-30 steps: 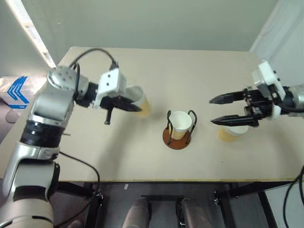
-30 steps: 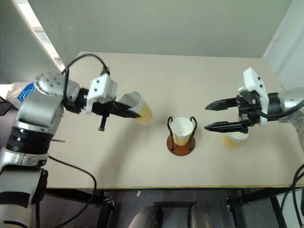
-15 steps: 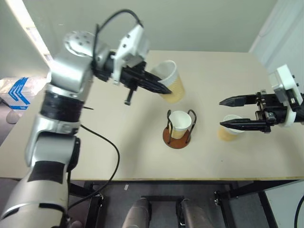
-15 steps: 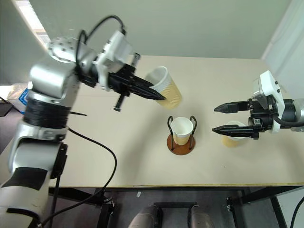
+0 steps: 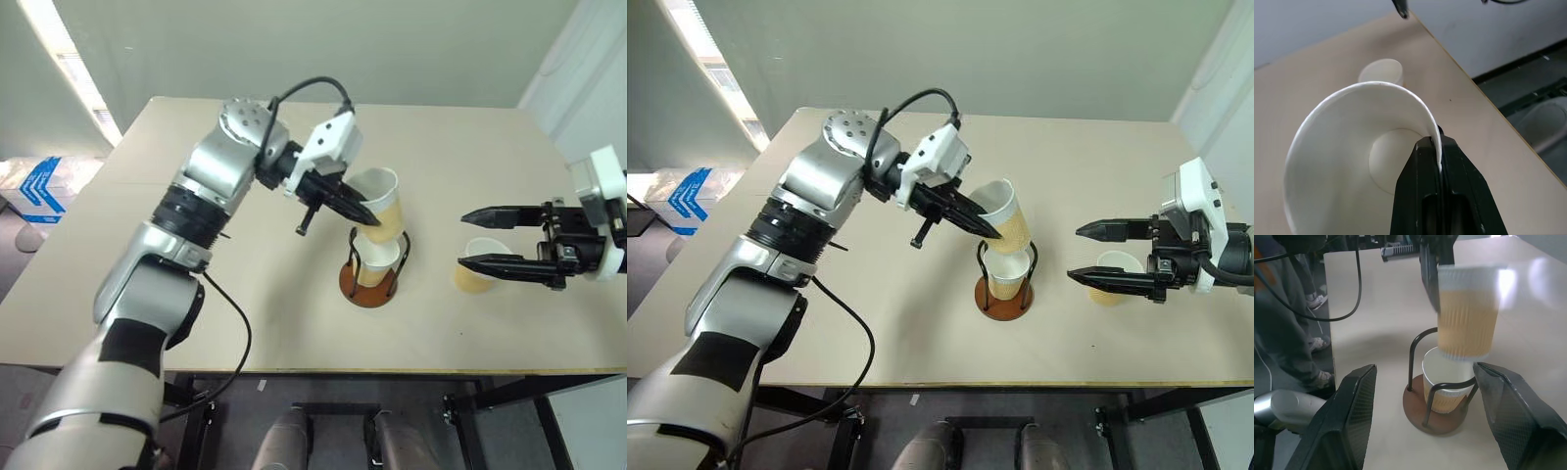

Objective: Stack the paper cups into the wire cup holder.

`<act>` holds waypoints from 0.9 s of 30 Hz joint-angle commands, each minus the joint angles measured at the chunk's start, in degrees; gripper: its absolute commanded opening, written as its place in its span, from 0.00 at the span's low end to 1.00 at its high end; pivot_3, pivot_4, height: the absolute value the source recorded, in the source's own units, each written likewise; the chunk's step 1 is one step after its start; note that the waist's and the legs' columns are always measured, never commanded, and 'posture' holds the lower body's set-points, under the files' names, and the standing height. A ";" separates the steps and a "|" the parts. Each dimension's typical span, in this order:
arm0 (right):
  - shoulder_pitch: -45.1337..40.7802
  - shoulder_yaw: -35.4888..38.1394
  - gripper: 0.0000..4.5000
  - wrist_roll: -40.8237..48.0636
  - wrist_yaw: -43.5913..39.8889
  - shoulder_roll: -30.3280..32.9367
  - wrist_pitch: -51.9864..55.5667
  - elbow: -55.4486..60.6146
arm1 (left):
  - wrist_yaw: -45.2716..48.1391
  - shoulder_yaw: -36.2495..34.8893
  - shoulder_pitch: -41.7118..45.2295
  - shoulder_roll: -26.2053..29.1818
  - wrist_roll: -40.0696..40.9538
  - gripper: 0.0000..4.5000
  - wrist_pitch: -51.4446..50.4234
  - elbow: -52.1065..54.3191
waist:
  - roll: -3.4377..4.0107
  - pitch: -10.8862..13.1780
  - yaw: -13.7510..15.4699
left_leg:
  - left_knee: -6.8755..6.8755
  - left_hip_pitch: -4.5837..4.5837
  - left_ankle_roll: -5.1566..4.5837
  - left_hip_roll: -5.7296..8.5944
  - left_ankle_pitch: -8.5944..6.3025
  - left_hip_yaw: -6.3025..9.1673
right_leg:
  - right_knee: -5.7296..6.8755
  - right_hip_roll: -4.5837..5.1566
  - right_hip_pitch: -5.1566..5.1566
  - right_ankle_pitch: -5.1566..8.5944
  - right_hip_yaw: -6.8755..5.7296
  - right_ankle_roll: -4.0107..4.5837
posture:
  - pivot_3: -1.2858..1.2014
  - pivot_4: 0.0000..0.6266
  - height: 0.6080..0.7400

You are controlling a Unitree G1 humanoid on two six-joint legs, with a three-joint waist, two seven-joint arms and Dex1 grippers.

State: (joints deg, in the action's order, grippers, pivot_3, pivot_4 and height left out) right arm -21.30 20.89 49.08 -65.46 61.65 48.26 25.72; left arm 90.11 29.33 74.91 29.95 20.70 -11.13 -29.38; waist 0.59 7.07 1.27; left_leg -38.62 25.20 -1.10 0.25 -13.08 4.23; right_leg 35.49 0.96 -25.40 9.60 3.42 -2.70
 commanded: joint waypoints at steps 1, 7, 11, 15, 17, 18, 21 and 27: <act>0.20 2.82 0.74 1.93 1.58 0.96 0.36 2.17 | 2.39 1.47 2.18 -0.73 -0.39 0.00 4.03 -1.14 | 0.01 0.00 0.03 | 0.00 0.01 -0.02 0.00 -0.01 0.00 | -0.06 0.00 0.03 -0.02 0.00 -0.03 | 0.52 0.24 1.00; 1.33 3.46 0.74 3.03 3.00 1.09 0.72 2.99 | 2.39 3.87 1.04 -2.34 -1.74 0.00 6.94 -0.26 | 0.01 0.00 0.18 | -0.13 0.11 -0.18 0.01 -0.11 -0.01 | -0.43 0.00 0.17 -0.16 0.00 -0.26 | 0.52 0.24 1.00; 1.42 3.27 0.74 2.98 2.94 1.61 0.44 2.46 | 2.39 5.96 0.74 -2.05 -2.64 0.00 8.60 0.66 | 0.03 -0.01 0.23 | -0.44 0.25 -0.39 0.01 -0.26 -0.05 | -0.48 0.02 0.17 -0.21 0.01 -0.35 | 0.52 0.24 1.00; 1.32 2.62 0.74 2.56 2.76 1.90 -0.13 1.95 | 2.39 6.56 1.18 -1.87 -2.85 0.00 9.39 0.59 | 0.03 -0.01 0.35 | -0.47 0.30 -0.43 0.08 -0.29 -0.08 | -0.52 0.09 0.17 -0.24 0.00 -0.40 | 0.52 0.24 1.00; 1.18 2.19 0.74 2.29 2.68 1.94 -0.38 1.70 | 2.39 6.52 1.13 -1.95 -3.94 0.04 10.42 0.05 | 0.03 -0.01 0.36 | -0.48 0.30 -0.44 0.09 -0.30 -0.08 | -0.51 0.11 0.17 -0.24 0.00 -0.41 | 0.52 0.24 1.00; 1.09 2.04 0.74 2.19 2.66 1.95 -0.46 1.56 | 2.39 6.48 1.12 -2.06 -4.19 0.09 10.52 -0.19 | 0.03 -0.01 0.36 | -0.48 0.29 -0.45 0.09 -0.30 -0.09 | -0.51 0.11 0.17 -0.24 0.00 -0.41 | 0.52 0.24 1.00; 0.68 1.62 0.74 1.79 2.89 1.80 -0.92 1.04 | 2.39 5.85 1.08 -2.64 -5.06 0.27 11.09 -0.46 | 0.03 -0.01 0.36 | -0.48 0.29 -0.45 0.09 -0.30 -0.09 | -0.51 0.11 0.17 -0.25 0.00 -0.42 | 0.52 0.24 1.00; -1.33 0.73 0.74 0.15 4.96 1.42 -1.89 -1.59 | 1.27 -0.54 3.65 -5.85 -5.92 0.71 7.60 -3.56 | 0.03 -0.01 0.46 | -0.53 0.30 -0.45 0.11 -0.30 -0.11 | -0.51 0.13 0.18 -0.29 0.01 -0.48 | 0.52 0.24 1.00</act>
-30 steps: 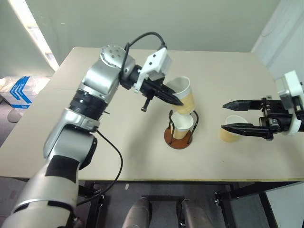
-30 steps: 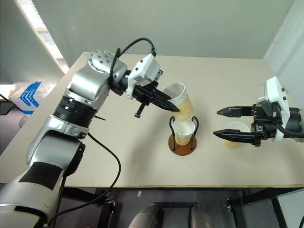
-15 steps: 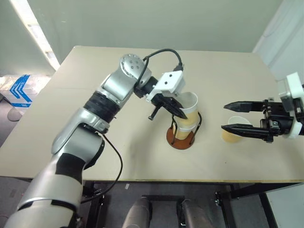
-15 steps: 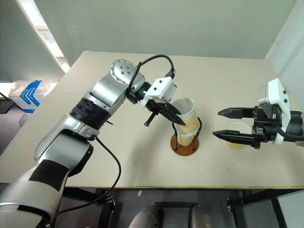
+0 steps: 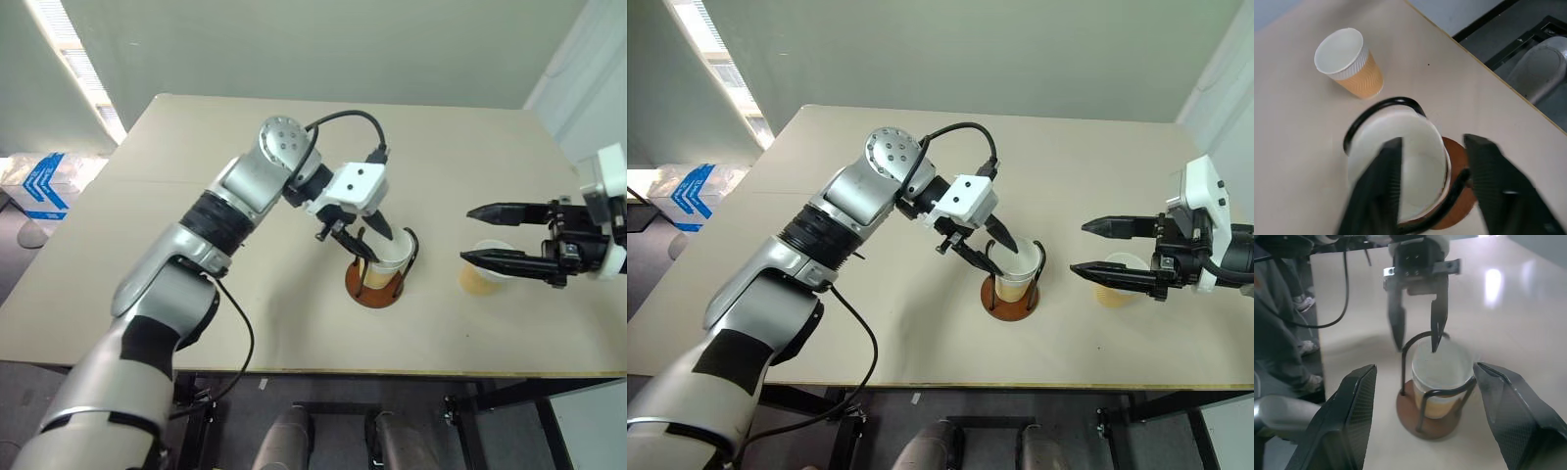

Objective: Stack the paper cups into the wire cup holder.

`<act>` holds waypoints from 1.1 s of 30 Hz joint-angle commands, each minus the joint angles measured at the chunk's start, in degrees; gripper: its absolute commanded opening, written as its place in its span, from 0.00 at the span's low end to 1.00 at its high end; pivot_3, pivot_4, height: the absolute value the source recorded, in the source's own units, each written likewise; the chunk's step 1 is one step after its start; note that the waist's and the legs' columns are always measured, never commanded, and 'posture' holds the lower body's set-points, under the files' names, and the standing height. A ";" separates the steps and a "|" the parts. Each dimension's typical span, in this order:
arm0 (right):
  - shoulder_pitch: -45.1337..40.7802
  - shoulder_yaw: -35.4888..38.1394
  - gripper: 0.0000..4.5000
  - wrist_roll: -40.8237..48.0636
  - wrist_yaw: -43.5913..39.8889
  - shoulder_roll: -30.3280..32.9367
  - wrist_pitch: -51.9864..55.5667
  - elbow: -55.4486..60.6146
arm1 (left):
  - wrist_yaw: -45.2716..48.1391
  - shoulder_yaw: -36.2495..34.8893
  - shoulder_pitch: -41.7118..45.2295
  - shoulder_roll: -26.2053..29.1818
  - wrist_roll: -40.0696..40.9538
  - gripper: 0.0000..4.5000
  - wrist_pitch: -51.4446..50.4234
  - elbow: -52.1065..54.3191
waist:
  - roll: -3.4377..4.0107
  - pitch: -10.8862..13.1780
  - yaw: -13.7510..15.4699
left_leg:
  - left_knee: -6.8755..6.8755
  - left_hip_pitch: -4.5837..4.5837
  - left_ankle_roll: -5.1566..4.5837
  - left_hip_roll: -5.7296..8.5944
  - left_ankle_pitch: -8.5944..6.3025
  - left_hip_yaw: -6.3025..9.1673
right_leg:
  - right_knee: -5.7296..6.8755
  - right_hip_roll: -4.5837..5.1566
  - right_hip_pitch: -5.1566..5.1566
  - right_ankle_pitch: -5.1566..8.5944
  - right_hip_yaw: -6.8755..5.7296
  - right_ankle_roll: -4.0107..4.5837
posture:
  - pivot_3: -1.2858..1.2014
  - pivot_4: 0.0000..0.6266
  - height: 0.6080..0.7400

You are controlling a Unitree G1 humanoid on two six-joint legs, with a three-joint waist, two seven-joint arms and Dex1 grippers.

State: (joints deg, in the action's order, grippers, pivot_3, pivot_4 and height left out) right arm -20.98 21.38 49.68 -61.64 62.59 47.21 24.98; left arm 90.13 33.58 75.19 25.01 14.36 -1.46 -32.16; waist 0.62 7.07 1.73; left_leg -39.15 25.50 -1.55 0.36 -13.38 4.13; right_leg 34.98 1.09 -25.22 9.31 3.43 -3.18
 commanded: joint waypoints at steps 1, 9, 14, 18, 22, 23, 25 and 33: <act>-2.08 -0.15 0.74 -0.69 1.55 0.68 -0.48 -1.34 | 0.96 -6.22 4.00 -1.20 0.77 0.78 -2.97 -1.15 | 0.00 0.00 0.01 | 0.00 0.00 0.00 0.00 0.00 0.00 | 0.00 0.00 0.00 0.00 0.00 -0.01 | 0.52 0.24 1.00; -3.14 -9.82 0.74 -14.38 10.37 5.86 1.69 -4.29 | -1.97 -21.21 2.74 2.40 8.51 0.99 -17.56 2.41 | 0.17 -0.01 -0.23 | 0.08 -0.03 -0.05 -0.04 -0.03 -0.02 | 0.00 0.02 -0.03 -0.01 -0.01 -0.03 | 0.52 0.24 1.00; -1.94 -13.96 0.74 -19.10 6.87 8.66 -1.43 -3.73 | -1.61 -24.09 -6.06 8.92 9.37 0.99 -23.11 11.51 | 0.38 -0.07 -0.26 | 0.07 -0.05 -0.05 -0.03 -0.03 -0.06 | 0.03 0.01 -0.05 0.01 0.01 -0.08 | 0.52 0.24 1.00; -2.00 -16.23 0.74 -21.29 4.17 10.07 -3.31 -3.96 | -2.56 -25.84 -12.40 14.67 9.00 0.99 -25.22 16.47 | 0.37 -0.05 -0.31 | 0.04 -0.02 -0.01 -0.03 0.00 -0.04 | 0.02 0.00 -0.09 0.01 0.00 -0.09 | 0.52 0.24 1.00; -1.79 -18.66 0.74 -24.30 2.47 10.53 -4.66 -5.28 | -4.21 -27.66 -16.51 18.12 8.43 0.99 -24.94 18.42 | 0.37 -0.05 0.04 | 0.00 -0.03 -0.04 -0.01 0.01 -0.04 | 0.02 0.01 -0.04 0.01 0.00 -0.07 | 0.52 0.24 1.00; -1.66 -18.99 0.74 -24.94 2.09 10.53 -5.11 -5.70 | -4.52 -27.79 -16.97 18.41 8.22 0.99 -24.85 18.73 | 0.36 -0.05 0.06 | 0.01 -0.03 -0.05 0.00 0.00 -0.04 | 0.00 0.02 -0.04 0.00 0.01 -0.05 | 0.52 0.24 1.00; -1.59 -20.56 0.74 -26.93 1.22 10.51 -6.50 -7.23 | -5.11 -28.26 -18.15 19.41 7.64 0.99 -24.32 19.13 | 0.36 -0.05 0.09 | -0.01 -0.03 -0.06 0.02 0.01 -0.04 | 0.01 0.03 -0.03 0.00 0.01 -0.02 | 0.52 0.24 1.00; -3.07 -25.61 0.74 -34.72 -2.25 9.60 -13.67 -15.04 | -6.79 -29.04 -19.57 20.84 6.78 0.99 -23.32 19.35 | 0.37 -0.05 -0.21 | 0.01 -0.05 -0.06 0.01 0.07 0.00 | 0.06 0.03 -0.08 -0.10 0.03 0.13 | 0.52 0.24 1.00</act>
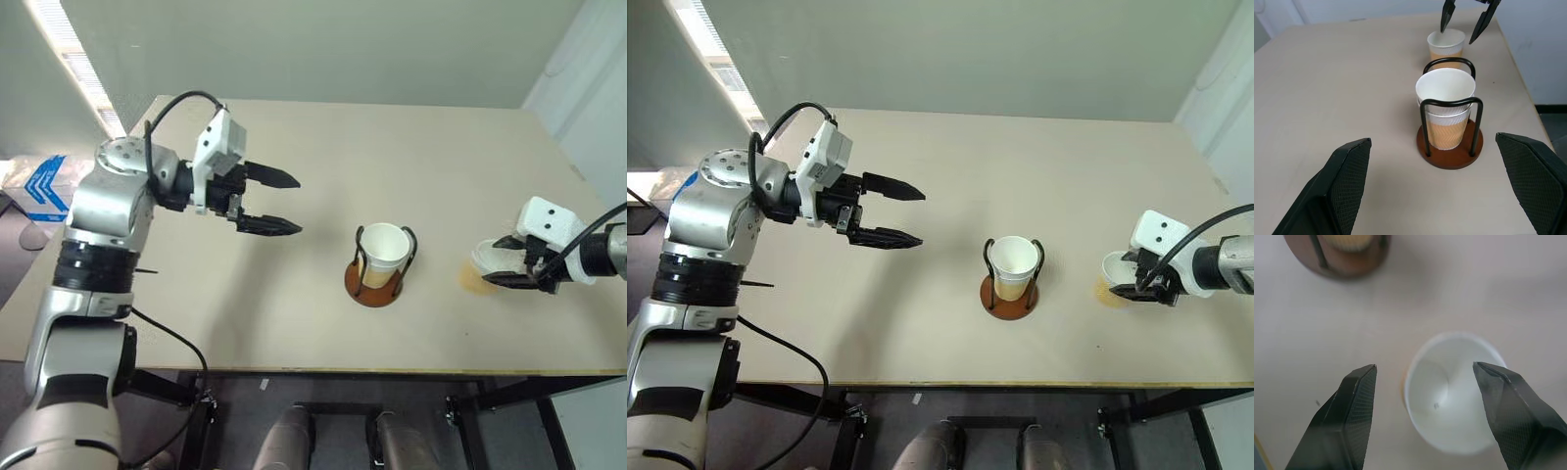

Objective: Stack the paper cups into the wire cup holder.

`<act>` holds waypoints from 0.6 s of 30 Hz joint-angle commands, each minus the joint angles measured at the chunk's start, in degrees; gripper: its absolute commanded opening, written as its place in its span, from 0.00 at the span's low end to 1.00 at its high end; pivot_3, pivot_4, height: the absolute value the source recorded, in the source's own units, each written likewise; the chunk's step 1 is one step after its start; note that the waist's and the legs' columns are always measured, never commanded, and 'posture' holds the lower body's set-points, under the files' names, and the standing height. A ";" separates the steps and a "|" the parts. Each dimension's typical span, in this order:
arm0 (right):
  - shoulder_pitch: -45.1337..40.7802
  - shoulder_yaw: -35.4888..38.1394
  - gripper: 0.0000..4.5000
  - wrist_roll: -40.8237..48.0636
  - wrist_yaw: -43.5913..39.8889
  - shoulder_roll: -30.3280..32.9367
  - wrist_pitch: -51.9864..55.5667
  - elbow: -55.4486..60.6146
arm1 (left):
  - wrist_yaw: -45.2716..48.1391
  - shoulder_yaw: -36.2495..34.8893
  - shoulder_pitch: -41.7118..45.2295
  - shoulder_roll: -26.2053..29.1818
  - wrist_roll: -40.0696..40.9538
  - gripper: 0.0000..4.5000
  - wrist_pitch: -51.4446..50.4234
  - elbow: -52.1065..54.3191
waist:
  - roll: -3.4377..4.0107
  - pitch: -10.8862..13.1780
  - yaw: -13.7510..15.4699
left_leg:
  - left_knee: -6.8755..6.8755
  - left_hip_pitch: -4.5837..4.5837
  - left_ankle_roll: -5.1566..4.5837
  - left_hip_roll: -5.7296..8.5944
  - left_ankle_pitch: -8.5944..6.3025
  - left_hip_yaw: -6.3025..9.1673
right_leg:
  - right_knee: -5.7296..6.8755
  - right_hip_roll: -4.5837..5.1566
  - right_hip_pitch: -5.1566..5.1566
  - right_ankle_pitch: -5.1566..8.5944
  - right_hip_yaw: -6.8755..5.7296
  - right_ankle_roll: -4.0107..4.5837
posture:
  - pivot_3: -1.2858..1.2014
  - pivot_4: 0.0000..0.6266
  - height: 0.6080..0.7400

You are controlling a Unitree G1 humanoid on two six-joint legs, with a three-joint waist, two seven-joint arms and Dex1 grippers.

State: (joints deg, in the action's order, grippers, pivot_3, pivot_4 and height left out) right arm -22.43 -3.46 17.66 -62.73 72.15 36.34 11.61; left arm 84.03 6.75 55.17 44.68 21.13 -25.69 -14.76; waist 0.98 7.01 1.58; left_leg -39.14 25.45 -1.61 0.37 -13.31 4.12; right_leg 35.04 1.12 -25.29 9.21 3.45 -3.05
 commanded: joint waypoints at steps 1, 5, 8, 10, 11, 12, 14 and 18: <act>-2.03 -1.50 0.74 -3.57 -1.44 -0.39 -3.52 -2.35 | -0.81 -2.27 0.27 1.25 0.00 0.99 0.99 2.06 | 0.00 0.00 -0.13 | 0.00 0.00 0.00 0.00 0.00 -0.01 | 0.00 0.00 -0.01 0.00 0.01 0.00 | 0.52 0.24 1.00; -3.19 -4.00 0.74 -6.36 -2.73 -2.29 -6.08 -4.81 | -1.40 -2.20 -0.40 1.33 0.00 0.99 0.96 2.93 | 0.00 0.00 -0.29 | 0.02 0.00 0.00 0.00 0.00 0.00 | -0.01 0.00 -0.01 -0.01 0.01 0.00 | 0.52 0.24 1.00; -4.20 -5.28 0.74 -8.33 -3.35 -3.92 -8.03 -6.35 | -1.67 -1.98 -0.82 1.57 -0.50 0.99 1.33 3.19 | 0.00 0.00 -0.31 | 0.04 0.00 0.00 0.00 0.00 0.00 | -0.01 0.00 -0.01 -0.01 0.00 0.00 | 0.52 0.24 1.00; -4.64 -5.67 0.66 -9.47 -3.62 -4.71 -9.55 -7.49 | -1.91 -1.80 -0.98 1.56 -0.58 1.00 1.28 3.50 | 0.00 0.00 -0.34 | 0.06 0.00 0.00 0.00 0.00 0.00 | -0.01 0.00 -0.03 -0.01 0.00 0.00 | 0.52 0.24 1.00; -4.84 -5.88 0.62 -9.76 -3.89 -5.08 -10.00 -7.65 | -1.91 -1.77 -1.10 1.68 -0.54 1.00 1.15 3.68 | 0.00 0.00 -0.34 | 0.07 0.00 0.00 0.00 0.00 0.00 | -0.01 0.00 -0.03 -0.01 0.00 0.00 | 0.52 0.24 1.00; -4.99 -5.96 0.54 -10.02 -4.13 -5.36 -10.36 -7.54 | -1.46 -1.76 -1.34 2.19 -0.44 1.00 0.96 3.85 | 0.00 0.00 -0.36 | 0.07 0.00 0.00 0.00 0.00 0.00 | -0.01 0.00 -0.04 -0.01 0.00 0.01 | 0.52 0.24 1.00; -4.89 -5.52 0.40 -10.32 -4.97 -5.44 -11.29 -7.57 | -1.01 -1.67 -1.75 2.81 -0.43 1.00 0.78 4.19 | 0.00 0.00 -0.41 | 0.07 0.00 0.00 -0.01 0.00 0.00 | -0.01 0.00 -0.04 -0.02 0.00 0.02 | 0.52 0.24 1.00; -4.30 -3.10 0.09 -9.05 -6.46 -4.99 -11.32 -6.84 | -0.92 -1.79 -2.36 3.35 0.06 1.00 0.36 5.08 | 0.00 0.00 -0.36 | 0.08 0.00 0.00 0.00 -0.01 0.00 | -0.02 0.00 -0.03 0.01 -0.01 0.07 | 0.52 0.24 1.00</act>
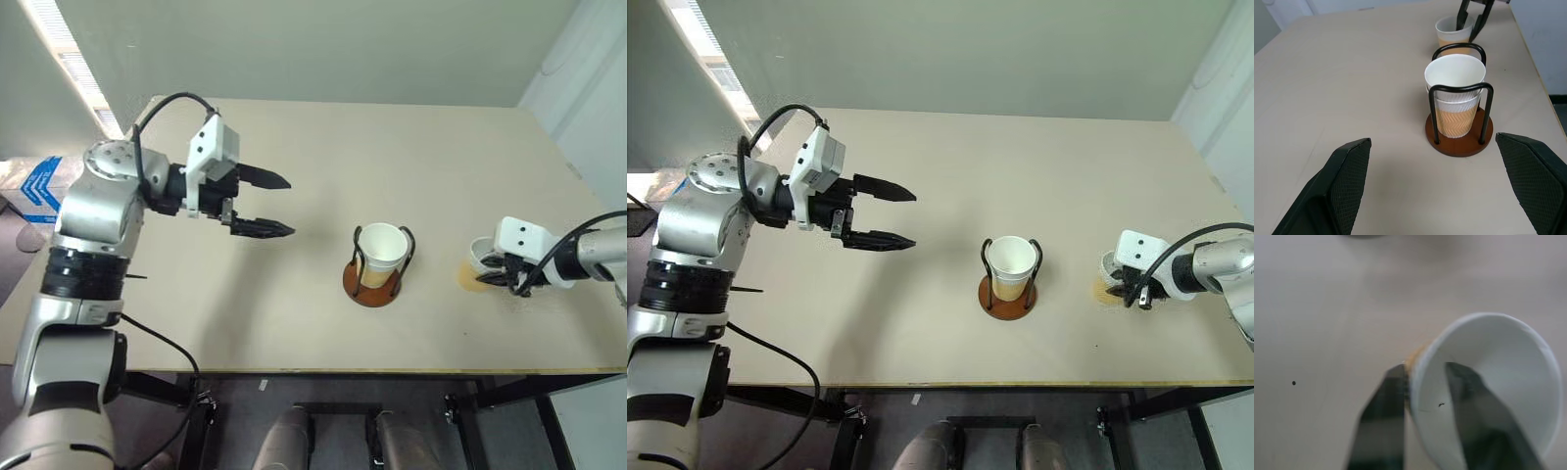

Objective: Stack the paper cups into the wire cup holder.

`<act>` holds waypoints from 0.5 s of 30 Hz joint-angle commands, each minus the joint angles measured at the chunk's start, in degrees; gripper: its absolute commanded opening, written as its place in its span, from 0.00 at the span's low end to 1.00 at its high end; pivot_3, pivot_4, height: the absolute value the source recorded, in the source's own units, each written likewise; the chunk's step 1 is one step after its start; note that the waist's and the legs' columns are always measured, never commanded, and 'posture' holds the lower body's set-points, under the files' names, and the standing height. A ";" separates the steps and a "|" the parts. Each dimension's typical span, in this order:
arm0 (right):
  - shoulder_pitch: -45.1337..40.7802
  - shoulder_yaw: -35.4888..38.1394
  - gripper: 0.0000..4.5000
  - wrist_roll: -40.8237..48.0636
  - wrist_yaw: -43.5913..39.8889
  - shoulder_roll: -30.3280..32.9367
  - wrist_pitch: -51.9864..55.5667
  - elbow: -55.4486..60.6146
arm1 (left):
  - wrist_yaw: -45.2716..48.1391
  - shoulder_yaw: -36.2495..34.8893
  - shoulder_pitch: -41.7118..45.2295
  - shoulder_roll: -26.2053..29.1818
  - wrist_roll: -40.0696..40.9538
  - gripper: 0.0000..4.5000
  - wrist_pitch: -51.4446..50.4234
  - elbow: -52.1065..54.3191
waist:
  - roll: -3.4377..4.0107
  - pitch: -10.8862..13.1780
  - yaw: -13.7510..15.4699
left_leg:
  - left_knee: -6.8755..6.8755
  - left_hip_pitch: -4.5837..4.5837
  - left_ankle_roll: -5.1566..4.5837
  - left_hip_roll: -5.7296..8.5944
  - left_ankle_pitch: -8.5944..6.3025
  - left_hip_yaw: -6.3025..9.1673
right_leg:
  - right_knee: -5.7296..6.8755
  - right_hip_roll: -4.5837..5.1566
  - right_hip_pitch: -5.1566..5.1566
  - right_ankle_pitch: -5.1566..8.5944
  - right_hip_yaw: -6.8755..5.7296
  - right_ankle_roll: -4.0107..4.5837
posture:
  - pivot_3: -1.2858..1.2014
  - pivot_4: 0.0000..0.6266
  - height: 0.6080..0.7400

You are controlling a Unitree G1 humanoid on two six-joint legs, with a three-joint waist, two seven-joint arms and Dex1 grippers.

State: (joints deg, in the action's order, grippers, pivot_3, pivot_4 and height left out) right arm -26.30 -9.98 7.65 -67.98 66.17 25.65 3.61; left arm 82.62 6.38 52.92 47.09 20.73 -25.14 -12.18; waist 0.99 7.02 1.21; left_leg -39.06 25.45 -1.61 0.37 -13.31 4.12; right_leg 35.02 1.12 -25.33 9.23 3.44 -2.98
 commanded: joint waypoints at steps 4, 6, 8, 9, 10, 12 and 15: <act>-3.18 6.71 0.01 1.68 -3.47 3.34 -3.03 0.65 | 0.84 -1.13 -1.42 1.92 -0.14 1.00 0.43 3.03 | 0.02 0.01 -0.06 | 0.00 0.00 0.00 0.00 0.00 0.00 | 0.01 0.00 -0.01 0.08 0.01 0.15 | 0.52 0.24 1.00; -7.12 7.29 0.01 2.25 -4.53 3.59 -3.01 0.97 | 1.22 -0.27 -2.49 2.71 -1.58 1.00 2.19 3.15 | 0.06 0.03 -0.31 | 0.02 0.00 0.01 0.00 0.00 -0.02 | 0.03 0.00 -0.05 0.18 0.04 0.33 | 0.52 0.24 1.00; -12.80 6.65 0.01 3.41 -6.03 2.72 -1.70 2.59 | 1.28 -0.18 -3.41 2.65 -1.61 1.00 2.35 3.82 | 0.06 0.03 -0.52 | 0.03 0.00 0.02 0.00 0.01 0.00 | 0.06 -0.01 -0.07 0.26 0.03 0.49 | 0.52 0.24 1.00; -16.17 6.05 0.01 4.34 -7.00 1.93 -0.41 3.81 | 1.16 -0.31 -3.65 2.44 -1.33 1.00 2.01 4.20 | 0.06 0.03 -0.63 | 0.03 0.00 0.03 -0.01 0.01 0.00 | 0.08 -0.02 -0.08 0.26 0.03 0.52 | 0.52 0.24 1.00; -20.63 4.80 0.01 5.67 -8.54 0.54 1.11 5.80 | 0.97 -0.56 -3.83 2.25 -1.03 1.00 1.74 4.54 | 0.06 0.03 -0.77 | 0.05 0.00 0.03 0.00 0.02 -0.01 | 0.11 -0.02 -0.12 0.27 0.05 0.54 | 0.52 0.24 1.00; -26.74 2.52 0.01 7.41 -11.43 -1.69 3.09 8.36 | 0.71 -0.68 -3.96 2.00 -0.95 1.00 1.59 4.85 | 0.06 0.03 -1.08 | 0.10 0.00 0.06 0.00 0.04 -0.01 | 0.16 -0.05 -0.17 0.29 0.06 0.61 | 0.52 0.24 1.00; -32.19 -0.90 0.01 8.10 -15.45 -4.18 3.96 10.43 | 0.57 -0.55 -4.05 1.76 -1.13 1.00 1.53 5.05 | 0.03 0.02 -1.12 | 0.13 -0.01 0.07 -0.07 0.04 0.09 | 0.18 -0.12 -0.20 0.37 -0.03 0.76 | 0.52 0.24 1.00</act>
State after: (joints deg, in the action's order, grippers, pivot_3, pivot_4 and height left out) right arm -56.43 -9.02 14.74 -80.72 62.73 28.89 12.59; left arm 83.37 7.04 48.31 48.36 19.38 -23.75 -8.65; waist 1.02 7.03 0.10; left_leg -38.90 25.45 -1.53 0.29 -13.27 4.21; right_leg 35.20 1.00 -25.53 9.61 3.41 -2.20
